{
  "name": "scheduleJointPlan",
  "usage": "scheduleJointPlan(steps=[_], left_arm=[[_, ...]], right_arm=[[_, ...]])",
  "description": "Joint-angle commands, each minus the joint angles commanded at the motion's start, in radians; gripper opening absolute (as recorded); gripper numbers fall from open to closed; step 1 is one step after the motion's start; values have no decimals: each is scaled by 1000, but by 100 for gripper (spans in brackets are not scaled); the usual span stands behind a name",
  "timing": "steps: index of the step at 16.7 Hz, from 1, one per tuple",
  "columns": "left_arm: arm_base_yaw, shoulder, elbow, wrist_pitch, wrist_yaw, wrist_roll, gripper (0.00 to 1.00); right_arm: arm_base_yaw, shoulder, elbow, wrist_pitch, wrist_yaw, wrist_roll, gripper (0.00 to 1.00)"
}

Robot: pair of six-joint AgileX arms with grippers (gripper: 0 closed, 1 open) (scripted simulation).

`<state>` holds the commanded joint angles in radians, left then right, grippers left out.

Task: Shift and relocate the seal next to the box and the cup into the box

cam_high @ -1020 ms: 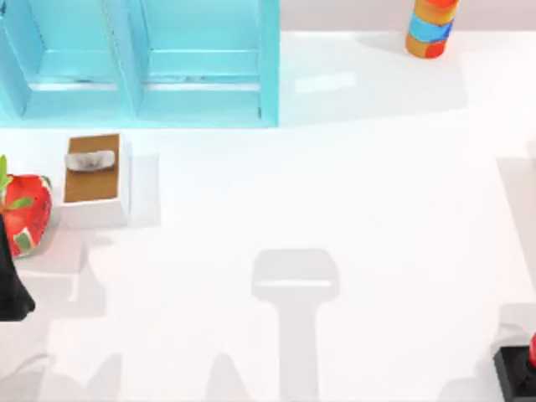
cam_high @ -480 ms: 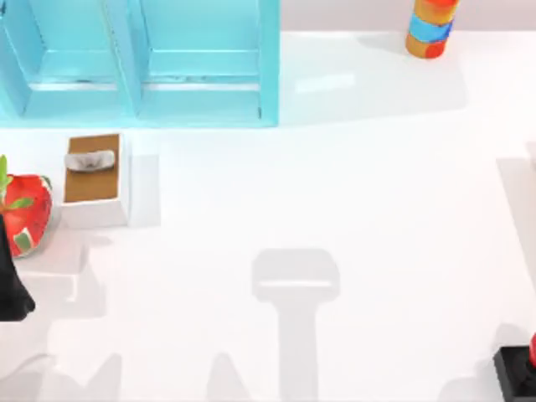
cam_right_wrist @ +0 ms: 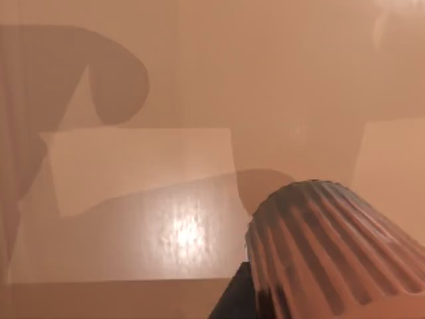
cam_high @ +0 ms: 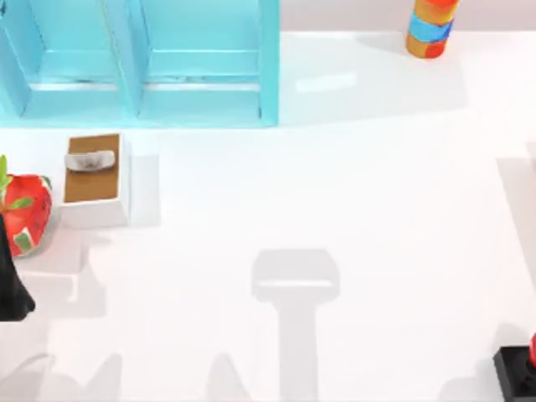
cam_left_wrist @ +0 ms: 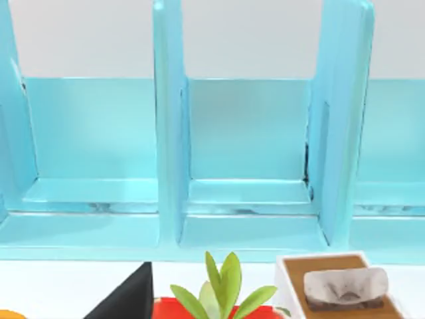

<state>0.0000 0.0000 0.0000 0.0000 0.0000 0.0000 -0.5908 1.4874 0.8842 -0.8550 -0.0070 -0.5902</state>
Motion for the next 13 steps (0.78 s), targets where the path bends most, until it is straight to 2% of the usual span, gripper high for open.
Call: scheduleJointPlan(steps=[11,13], left_arm=[[0,0,0,0,0,0,100],[0,0,0,0,0,0,100]], right_arm=[[0,0,0,0,0,0,98],[0,0,0,0,0,0,100]])
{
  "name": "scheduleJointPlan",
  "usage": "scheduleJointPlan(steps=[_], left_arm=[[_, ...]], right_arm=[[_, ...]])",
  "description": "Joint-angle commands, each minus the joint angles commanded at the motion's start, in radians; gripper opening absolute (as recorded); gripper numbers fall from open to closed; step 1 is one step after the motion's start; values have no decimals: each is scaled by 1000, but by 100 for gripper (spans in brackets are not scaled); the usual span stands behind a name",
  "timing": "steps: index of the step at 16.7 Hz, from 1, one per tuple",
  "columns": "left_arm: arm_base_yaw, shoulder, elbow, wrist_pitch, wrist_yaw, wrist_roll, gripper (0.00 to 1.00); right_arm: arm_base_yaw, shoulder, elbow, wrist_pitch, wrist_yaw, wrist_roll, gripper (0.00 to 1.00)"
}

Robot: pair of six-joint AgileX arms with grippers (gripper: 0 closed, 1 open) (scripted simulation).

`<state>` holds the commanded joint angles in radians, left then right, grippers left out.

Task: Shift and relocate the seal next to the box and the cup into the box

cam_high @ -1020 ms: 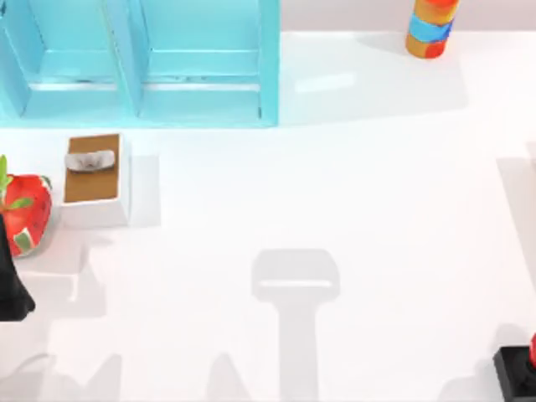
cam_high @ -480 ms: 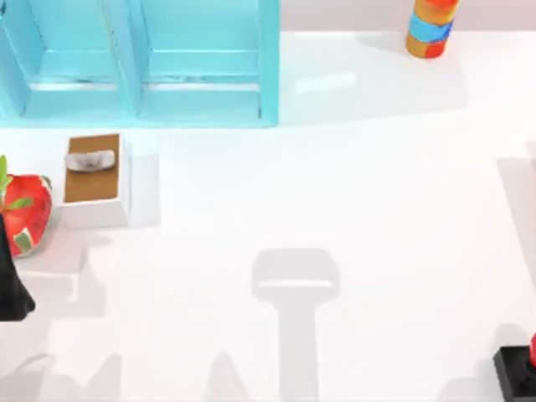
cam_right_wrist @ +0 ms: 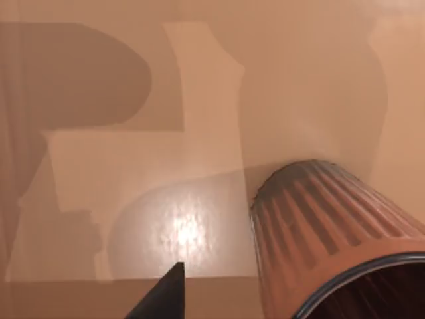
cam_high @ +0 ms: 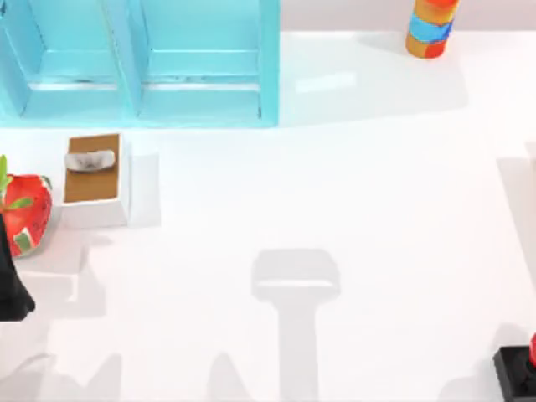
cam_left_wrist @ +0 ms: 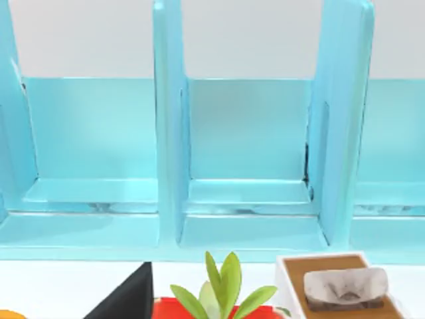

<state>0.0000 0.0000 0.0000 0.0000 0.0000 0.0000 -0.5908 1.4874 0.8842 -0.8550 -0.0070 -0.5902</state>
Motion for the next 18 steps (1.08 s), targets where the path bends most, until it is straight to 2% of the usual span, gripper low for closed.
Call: scheduleJointPlan(steps=[9,14,18], left_arm=[[0,0,0,0,0,0,100],[0,0,0,0,0,0,100],[0,0,0,0,0,0,100]], right_arm=[[-5,-14,12,-15,3,5,100],[-10,-144,179,-213,23,30,100],[1,-142,343,-383,11,21,100]])
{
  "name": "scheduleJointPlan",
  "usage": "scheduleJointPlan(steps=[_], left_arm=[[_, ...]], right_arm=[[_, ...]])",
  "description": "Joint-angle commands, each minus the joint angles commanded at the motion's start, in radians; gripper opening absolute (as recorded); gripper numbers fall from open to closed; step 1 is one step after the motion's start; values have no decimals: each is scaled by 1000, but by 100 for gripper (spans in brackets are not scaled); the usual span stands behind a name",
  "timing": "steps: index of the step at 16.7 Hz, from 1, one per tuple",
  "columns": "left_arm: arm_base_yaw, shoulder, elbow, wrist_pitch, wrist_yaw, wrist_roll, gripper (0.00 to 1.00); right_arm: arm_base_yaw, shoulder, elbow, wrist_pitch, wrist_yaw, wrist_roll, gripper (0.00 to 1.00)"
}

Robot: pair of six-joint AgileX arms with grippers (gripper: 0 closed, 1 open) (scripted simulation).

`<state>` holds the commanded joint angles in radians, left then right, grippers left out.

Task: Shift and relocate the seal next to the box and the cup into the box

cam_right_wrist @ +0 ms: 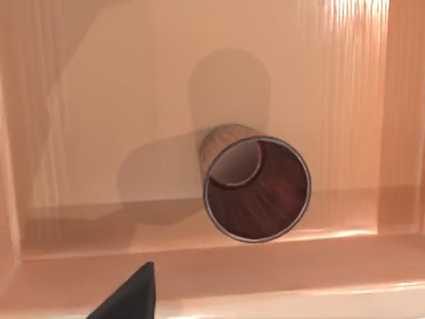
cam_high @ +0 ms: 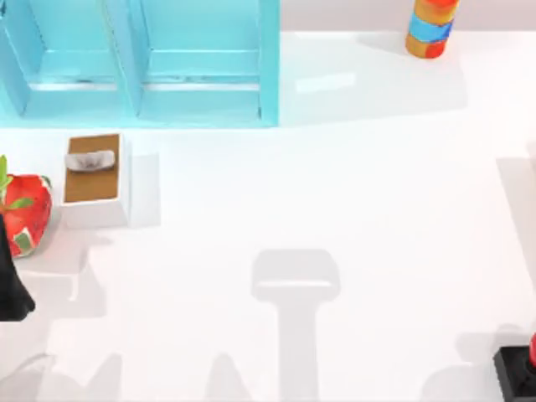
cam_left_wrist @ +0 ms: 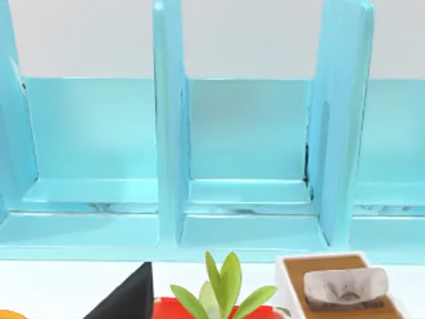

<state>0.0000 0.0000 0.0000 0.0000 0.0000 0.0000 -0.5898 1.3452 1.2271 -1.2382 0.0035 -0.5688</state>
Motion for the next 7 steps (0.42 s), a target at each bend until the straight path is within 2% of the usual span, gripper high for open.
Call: scheduleJointPlan(steps=[7], left_arm=[[0,0,0,0,0,0,100]], right_arm=[[-6,80,6,-27,-11,-28,100]])
